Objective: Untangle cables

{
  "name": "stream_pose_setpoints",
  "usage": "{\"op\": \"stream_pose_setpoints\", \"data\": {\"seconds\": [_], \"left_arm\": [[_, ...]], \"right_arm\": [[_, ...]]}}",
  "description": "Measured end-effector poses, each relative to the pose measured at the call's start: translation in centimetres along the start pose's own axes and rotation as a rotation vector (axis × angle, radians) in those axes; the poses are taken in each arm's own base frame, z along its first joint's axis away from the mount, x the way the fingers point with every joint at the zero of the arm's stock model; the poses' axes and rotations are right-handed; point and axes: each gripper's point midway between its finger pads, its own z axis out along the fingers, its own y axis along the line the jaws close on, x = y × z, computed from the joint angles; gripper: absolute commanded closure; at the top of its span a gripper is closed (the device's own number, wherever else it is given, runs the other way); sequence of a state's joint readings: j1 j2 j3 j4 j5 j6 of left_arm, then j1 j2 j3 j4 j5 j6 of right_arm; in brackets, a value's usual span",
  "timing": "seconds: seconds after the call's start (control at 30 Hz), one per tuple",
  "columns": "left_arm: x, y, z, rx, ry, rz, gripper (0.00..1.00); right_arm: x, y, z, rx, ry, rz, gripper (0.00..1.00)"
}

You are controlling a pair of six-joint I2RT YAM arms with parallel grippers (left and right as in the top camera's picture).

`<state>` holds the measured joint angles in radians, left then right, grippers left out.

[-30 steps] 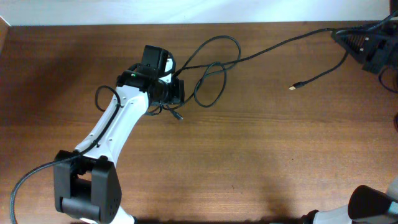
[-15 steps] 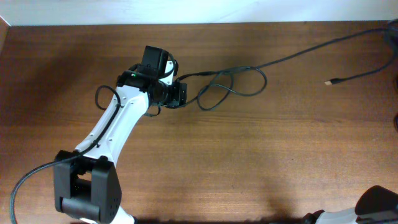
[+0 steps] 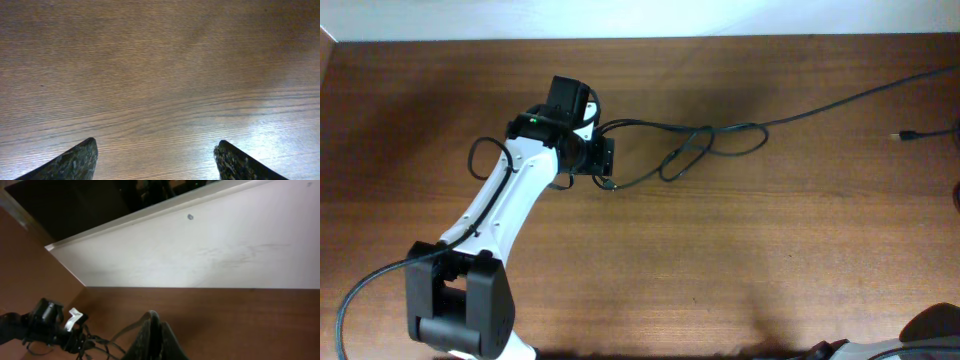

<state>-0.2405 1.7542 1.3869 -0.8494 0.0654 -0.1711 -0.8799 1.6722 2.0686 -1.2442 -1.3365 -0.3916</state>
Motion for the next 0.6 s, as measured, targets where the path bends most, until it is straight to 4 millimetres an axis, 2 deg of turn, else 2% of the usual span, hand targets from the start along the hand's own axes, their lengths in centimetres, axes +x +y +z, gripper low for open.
{"op": "stream_pose_setpoints", "data": {"seconds": [0.27,0.53,0.6], "left_arm": [[0.0,2.9,-0.2,-0.036,0.010,-0.067,0.28],[0.0,6.3,-0.5,-0.039,0.010,-0.248,0.18],[0.4,7.9,-0.8,-0.040,0.025,-0.309,0.18]], "right_arm": [[-0.2,-0.1,-0.1,0.004,-0.005,-0.018,0.96],[-0.2,-0.1,0.0,0.005,-0.002,-0.015,0.96],[-0.1,-0.1,0.0,0.008,0.000,-0.012,0.96]]}}
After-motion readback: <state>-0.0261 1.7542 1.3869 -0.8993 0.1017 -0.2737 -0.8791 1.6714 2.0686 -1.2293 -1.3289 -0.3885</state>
